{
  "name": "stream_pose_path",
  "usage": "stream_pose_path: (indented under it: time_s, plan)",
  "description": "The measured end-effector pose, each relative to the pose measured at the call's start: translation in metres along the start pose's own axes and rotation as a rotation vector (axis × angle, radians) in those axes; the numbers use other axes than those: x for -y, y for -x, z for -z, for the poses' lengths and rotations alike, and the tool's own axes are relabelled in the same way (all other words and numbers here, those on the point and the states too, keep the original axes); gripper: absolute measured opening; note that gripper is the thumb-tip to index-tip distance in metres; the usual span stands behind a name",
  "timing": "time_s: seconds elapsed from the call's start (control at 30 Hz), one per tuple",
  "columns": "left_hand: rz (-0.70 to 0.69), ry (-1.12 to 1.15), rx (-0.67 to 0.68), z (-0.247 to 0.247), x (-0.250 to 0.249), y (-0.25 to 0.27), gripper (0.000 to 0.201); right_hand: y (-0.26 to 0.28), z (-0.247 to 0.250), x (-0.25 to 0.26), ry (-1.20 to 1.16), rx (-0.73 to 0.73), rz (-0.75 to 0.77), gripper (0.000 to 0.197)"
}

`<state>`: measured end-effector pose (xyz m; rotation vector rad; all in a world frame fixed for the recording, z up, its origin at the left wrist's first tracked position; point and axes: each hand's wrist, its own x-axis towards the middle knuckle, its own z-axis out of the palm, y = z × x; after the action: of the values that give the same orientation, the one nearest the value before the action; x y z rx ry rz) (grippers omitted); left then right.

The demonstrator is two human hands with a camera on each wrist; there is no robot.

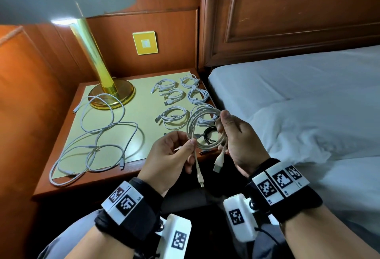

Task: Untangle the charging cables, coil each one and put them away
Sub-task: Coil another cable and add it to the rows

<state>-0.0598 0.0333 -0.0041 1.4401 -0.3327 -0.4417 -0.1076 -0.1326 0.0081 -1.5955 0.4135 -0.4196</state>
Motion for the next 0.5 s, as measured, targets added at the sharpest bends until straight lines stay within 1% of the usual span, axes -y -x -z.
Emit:
stream_pose_path:
  time_s: [0.1,0.27,0.37,0.43,0.5]
  plan:
    - [-0.02,0.004,-0.016,0.002,-0.001,-0.002,0.017,0.001,0.003,0.001,0.074,0.041,0.063,0.043]
    - [-0.088,-0.147,0.004,0.009,0.0,-0.004,0.007,0.003,0.006,0.006,0.06,0.088,0.065,0.041]
    - [-0.099,-0.057,0.012,0.01,-0.003,-0.003,0.007,0.001,0.009,0.005,0.032,0.128,0.052,0.043]
    - [-0.078,0.022,0.018,0.011,-0.005,-0.004,0.014,0.001,0.01,0.004,-0.023,0.166,-0.001,0.041]
    - [-0.046,0.106,0.039,0.011,-0.007,-0.004,0.021,0.0,0.009,0.004,-0.148,0.186,-0.078,0.038]
